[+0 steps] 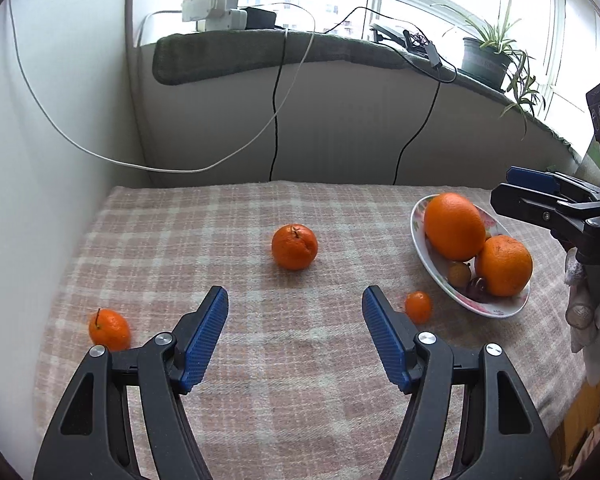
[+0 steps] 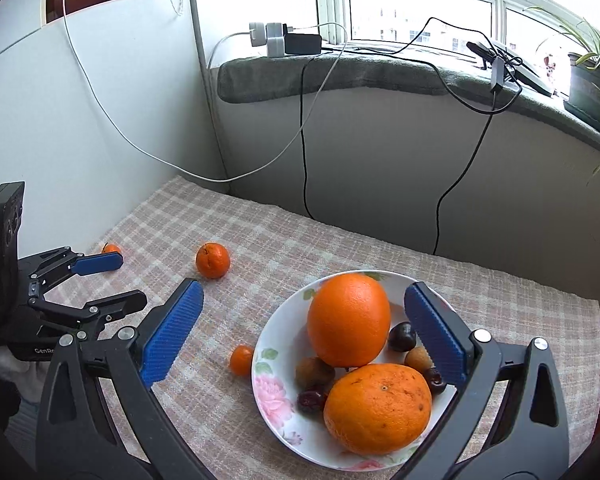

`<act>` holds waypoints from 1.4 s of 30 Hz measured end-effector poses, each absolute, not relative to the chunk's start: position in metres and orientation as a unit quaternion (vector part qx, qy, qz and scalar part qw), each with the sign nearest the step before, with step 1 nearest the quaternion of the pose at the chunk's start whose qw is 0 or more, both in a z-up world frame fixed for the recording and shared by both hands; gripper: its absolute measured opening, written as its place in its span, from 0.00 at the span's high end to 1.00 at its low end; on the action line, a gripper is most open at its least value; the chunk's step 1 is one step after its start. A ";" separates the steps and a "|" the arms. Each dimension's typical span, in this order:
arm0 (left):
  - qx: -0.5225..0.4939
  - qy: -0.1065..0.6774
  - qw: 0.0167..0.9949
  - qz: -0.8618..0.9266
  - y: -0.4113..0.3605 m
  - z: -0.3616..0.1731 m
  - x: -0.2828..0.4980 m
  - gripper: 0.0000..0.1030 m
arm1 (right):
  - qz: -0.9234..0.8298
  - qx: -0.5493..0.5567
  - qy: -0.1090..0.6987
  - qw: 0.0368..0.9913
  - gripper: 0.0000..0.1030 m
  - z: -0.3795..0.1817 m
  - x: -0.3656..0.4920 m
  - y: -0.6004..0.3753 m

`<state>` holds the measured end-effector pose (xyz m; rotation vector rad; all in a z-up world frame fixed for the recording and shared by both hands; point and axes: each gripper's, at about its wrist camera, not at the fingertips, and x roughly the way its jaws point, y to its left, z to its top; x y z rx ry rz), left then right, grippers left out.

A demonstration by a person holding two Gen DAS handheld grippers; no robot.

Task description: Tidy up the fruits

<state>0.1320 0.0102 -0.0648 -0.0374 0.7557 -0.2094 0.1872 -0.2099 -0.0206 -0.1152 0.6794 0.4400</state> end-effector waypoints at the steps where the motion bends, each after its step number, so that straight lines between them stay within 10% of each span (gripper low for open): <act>1: -0.022 0.368 0.925 -0.094 0.017 -0.065 0.131 0.32 | 0.217 -0.059 0.330 0.917 0.01 -0.021 0.188 -0.204; 21: -0.073 0.390 0.918 0.018 0.120 -0.101 0.130 0.43 | 0.276 -0.085 0.376 0.880 0.01 -0.053 0.228 -0.105; 42: -0.111 0.410 0.905 0.006 0.135 -0.123 0.149 0.57 | 0.257 -0.126 0.445 0.849 0.25 -0.097 0.268 -0.058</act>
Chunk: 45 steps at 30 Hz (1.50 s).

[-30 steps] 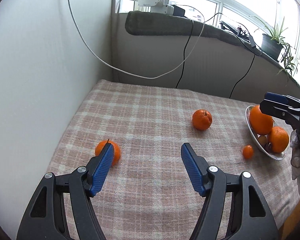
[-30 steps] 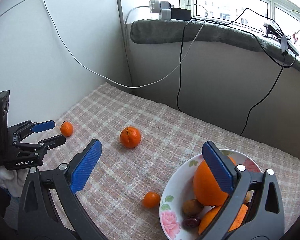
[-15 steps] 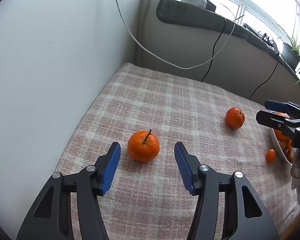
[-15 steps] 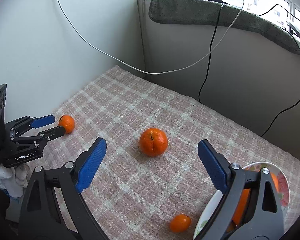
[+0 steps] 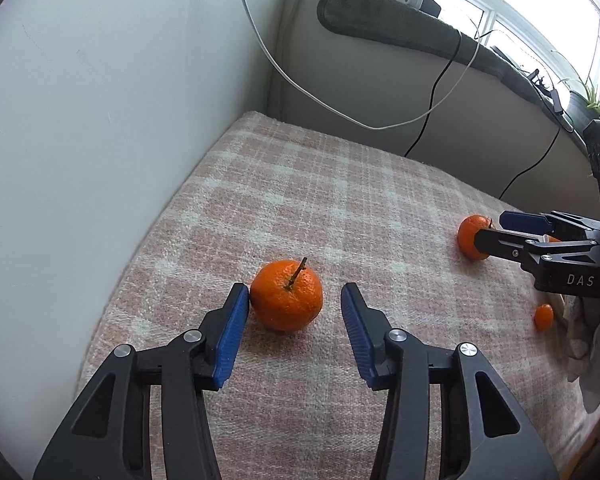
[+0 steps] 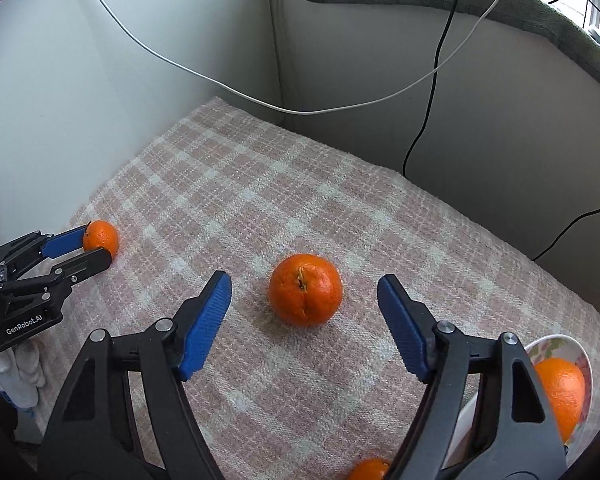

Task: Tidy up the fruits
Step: 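Close the right tool on a stemmed tangerine while the left tool closes on another tangerine, then carry the tangerine in the right tool over the plate while the left tool carries its tangerine there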

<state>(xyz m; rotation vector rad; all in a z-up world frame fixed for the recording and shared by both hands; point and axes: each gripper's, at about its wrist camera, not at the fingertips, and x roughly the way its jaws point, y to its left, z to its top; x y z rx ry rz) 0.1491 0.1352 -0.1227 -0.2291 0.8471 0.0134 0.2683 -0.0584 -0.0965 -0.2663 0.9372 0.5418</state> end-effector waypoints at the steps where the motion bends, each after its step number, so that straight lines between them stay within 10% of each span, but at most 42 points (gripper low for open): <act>1: -0.113 0.412 0.904 0.006 0.136 -0.123 0.150 0.58 | 0.256 -0.128 0.446 0.848 0.27 -0.098 0.269 -0.057; 15: -0.116 0.414 0.903 0.008 0.137 -0.127 0.152 0.65 | 0.257 -0.127 0.467 0.836 0.58 -0.114 0.279 -0.051; 45: -0.091 0.379 0.920 -0.050 0.076 -0.088 0.129 0.65 | 0.264 -0.113 0.401 0.870 0.58 -0.057 0.213 -0.110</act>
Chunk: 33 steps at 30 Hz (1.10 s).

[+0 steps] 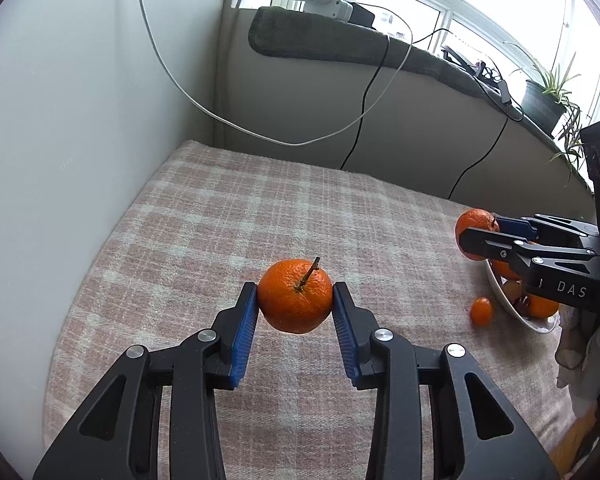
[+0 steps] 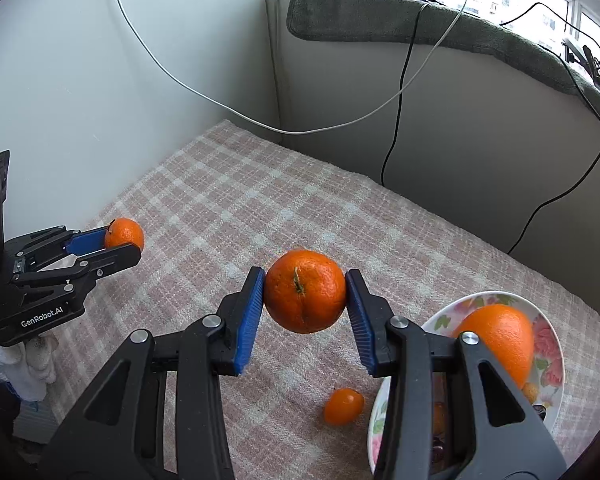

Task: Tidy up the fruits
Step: 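Carry the tangerine in the right tool over the plate while the left tool carries its tangerine there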

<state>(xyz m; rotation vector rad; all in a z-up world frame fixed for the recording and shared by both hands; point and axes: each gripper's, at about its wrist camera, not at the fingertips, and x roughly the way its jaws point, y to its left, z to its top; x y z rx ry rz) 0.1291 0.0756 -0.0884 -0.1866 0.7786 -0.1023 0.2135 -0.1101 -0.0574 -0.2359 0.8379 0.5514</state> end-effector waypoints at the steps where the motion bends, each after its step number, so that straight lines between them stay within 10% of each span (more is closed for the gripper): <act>1: -0.089 0.378 0.920 -0.054 0.071 -0.087 0.128 0.65 | 0.262 -0.112 0.397 0.872 0.58 -0.055 0.211 -0.114; 33: -0.041 0.374 0.907 -0.187 -0.081 -0.069 0.145 0.65 | 0.166 -0.035 0.378 0.910 0.58 -0.031 0.199 -0.287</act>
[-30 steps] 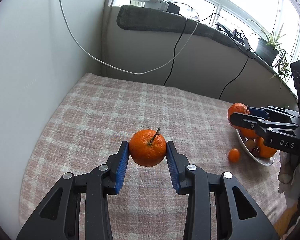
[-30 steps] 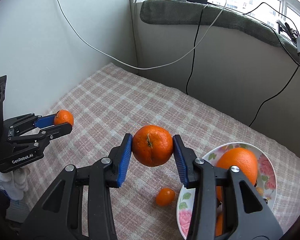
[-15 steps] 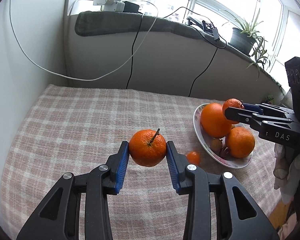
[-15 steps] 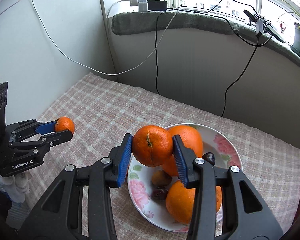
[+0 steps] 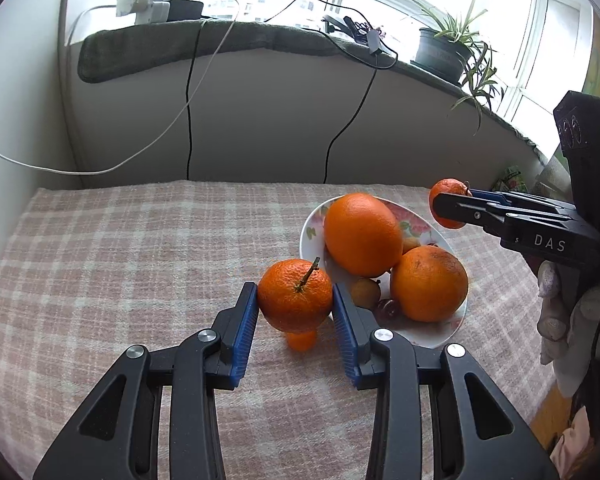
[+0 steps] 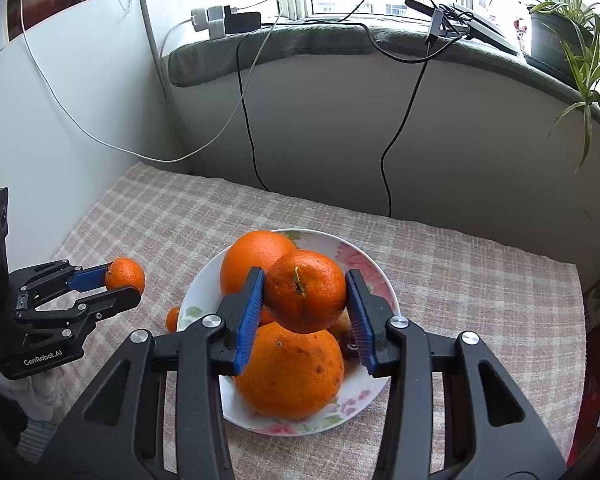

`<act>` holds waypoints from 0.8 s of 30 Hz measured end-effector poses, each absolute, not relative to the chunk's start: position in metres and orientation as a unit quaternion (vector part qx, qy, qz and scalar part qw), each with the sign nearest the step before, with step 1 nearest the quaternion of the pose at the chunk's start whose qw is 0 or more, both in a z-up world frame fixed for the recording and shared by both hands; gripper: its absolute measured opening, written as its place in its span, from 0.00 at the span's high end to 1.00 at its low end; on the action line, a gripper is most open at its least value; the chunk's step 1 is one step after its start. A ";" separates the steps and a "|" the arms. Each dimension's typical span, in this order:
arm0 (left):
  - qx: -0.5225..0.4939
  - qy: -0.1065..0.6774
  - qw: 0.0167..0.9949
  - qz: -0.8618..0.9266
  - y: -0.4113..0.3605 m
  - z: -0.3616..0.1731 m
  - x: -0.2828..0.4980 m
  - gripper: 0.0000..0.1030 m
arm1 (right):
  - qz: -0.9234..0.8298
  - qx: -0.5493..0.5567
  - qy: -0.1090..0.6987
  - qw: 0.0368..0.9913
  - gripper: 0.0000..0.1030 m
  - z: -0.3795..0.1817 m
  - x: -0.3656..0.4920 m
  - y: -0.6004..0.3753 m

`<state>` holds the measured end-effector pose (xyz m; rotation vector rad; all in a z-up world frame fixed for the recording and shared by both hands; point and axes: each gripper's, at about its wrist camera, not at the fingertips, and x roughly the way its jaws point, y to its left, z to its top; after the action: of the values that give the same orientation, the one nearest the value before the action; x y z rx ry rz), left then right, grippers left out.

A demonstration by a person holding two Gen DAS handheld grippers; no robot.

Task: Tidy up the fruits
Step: 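Carry the tangerine in the right tool over the plate while the left tool carries its tangerine there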

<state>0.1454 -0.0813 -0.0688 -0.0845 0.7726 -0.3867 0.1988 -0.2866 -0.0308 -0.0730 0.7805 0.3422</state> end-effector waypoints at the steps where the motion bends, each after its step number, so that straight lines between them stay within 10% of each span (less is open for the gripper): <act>1: -0.040 0.375 0.907 -0.190 -0.085 -0.069 0.146 0.65 | 0.164 -0.034 0.379 0.910 0.58 -0.031 0.199 -0.290; 24: -0.006 0.392 0.893 -0.223 -0.135 -0.076 0.156 0.65 | 0.154 -0.009 0.408 0.900 0.58 -0.055 0.226 -0.321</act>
<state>0.1564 -0.1354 -0.0757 -0.0122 0.8125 -0.4628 0.2260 -0.3207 -0.0552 -0.0183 0.8445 0.3188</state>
